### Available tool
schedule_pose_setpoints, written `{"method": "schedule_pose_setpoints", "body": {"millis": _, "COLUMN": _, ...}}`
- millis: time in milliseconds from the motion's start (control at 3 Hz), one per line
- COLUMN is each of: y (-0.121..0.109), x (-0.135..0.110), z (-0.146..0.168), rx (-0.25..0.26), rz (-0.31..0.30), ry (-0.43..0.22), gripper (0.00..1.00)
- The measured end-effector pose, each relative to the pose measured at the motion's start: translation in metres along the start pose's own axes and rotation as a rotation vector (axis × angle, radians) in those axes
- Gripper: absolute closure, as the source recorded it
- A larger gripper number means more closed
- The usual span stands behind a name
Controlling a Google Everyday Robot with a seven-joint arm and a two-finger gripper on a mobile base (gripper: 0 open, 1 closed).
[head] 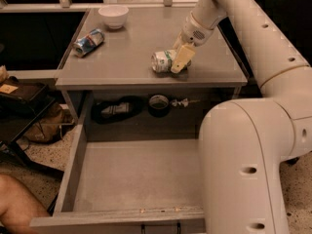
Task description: Place 7up can into top drawer
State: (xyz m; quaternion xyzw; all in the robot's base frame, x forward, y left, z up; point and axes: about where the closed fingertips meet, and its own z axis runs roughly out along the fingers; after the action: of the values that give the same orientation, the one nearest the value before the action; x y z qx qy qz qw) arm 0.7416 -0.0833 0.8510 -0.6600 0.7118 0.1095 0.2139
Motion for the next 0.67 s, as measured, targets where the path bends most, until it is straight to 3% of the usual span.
{"method": "schedule_pose_setpoints", "body": {"millis": 667, "y": 0.0000, "x": 0.0000, "z": 0.0000, "rx": 0.000, "rz": 0.000, "ry": 0.000, "gripper": 0.87}}
